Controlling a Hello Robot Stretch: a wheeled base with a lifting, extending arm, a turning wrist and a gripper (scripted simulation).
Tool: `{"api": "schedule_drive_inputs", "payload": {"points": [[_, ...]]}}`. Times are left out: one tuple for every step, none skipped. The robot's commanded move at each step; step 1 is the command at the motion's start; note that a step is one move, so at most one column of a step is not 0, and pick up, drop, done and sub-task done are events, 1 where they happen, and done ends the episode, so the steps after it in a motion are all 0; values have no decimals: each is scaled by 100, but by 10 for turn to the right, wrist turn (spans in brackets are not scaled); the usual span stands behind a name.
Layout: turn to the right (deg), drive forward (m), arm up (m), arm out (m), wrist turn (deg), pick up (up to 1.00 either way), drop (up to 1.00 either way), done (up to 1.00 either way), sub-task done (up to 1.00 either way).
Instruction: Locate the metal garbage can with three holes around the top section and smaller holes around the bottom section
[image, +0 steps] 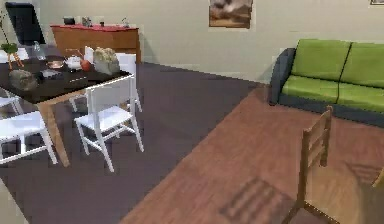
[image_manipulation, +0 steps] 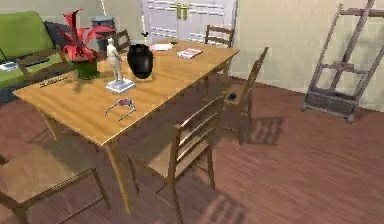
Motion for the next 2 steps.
{"api": "schedule_drive_inputs", "payload": {"points": [[0, 100, 0, 0, 0, 0, 0, 0, 0], [-60, 0, 0, 0, 0, 0, 0, 0, 0]]}}
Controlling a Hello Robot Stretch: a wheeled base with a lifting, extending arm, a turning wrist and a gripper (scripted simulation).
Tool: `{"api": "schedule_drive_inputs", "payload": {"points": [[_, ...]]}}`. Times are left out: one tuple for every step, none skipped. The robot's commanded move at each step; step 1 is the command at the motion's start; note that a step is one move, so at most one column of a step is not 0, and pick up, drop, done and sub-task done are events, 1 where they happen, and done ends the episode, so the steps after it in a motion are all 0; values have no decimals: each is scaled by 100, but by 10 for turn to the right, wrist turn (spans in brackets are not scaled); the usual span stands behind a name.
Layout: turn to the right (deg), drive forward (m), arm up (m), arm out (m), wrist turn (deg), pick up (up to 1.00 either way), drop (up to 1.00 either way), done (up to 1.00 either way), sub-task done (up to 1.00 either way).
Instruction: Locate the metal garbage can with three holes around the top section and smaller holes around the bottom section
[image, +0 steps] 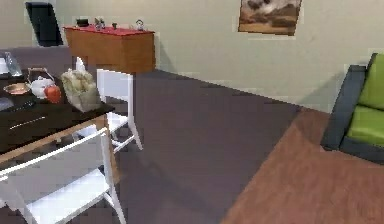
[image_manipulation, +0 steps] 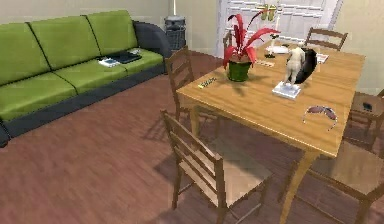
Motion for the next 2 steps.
{"api": "schedule_drive_inputs", "payload": {"points": [[0, 10, 0, 0, 0, 0, 0, 0, 0], [360, 0, 0, 0, 0, 0, 0, 0, 0]]}}
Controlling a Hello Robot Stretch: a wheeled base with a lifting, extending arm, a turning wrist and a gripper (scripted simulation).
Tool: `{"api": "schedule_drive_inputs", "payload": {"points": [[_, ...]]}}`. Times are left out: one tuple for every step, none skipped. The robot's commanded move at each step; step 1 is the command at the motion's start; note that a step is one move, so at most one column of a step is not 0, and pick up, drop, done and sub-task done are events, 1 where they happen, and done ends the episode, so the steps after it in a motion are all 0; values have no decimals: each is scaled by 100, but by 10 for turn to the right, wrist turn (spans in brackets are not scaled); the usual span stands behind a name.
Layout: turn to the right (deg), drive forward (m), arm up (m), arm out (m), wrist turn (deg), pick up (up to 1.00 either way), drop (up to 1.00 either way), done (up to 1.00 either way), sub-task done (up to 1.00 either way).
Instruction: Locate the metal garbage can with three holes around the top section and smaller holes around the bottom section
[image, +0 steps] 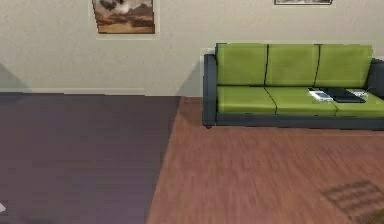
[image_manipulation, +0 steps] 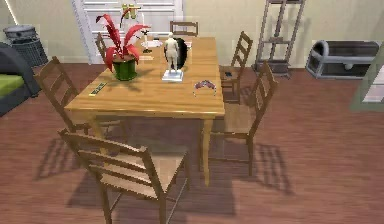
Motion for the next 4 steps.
{"api": "schedule_drive_inputs", "payload": {"points": [[0, 45, 0, 0, 0, 0, 0, 0, 0], [30, 0, 0, 0, 0, 0, 0, 0, 0], [270, 0, 0, 0, 0, 0, 0, 0, 0], [0, 30, 0, 0, 0, 0, 0, 0, 0]]}}
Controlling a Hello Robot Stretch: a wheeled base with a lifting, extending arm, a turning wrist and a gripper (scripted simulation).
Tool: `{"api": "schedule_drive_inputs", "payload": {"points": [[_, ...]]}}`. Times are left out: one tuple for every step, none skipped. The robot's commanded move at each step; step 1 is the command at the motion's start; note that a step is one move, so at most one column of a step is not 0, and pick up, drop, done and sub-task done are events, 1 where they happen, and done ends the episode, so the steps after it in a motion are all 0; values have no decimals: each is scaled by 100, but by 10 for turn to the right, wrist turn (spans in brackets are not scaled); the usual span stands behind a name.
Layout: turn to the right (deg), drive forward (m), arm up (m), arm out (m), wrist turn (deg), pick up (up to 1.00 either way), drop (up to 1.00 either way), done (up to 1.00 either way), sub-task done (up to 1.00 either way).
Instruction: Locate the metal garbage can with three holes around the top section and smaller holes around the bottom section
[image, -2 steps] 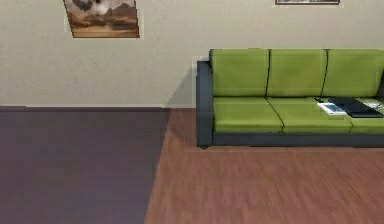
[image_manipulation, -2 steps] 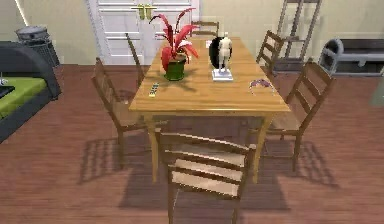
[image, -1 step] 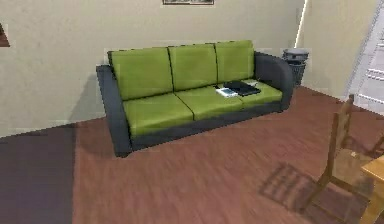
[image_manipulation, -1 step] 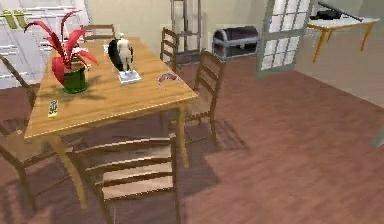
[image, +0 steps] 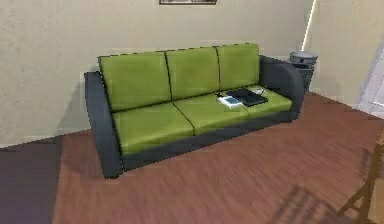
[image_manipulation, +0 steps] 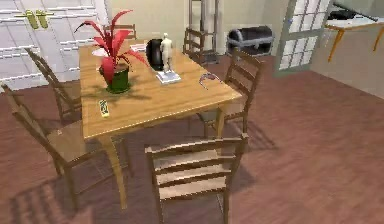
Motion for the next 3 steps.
{"api": "schedule_drive_inputs", "payload": {"points": [[-450, 0, 0, 0, 0, 0, 0, 0, 0], [-450, 0, 0, 0, 0, 0, 0, 0, 0], [0, 10, 0, 0, 0, 0, 0, 0, 0]]}}
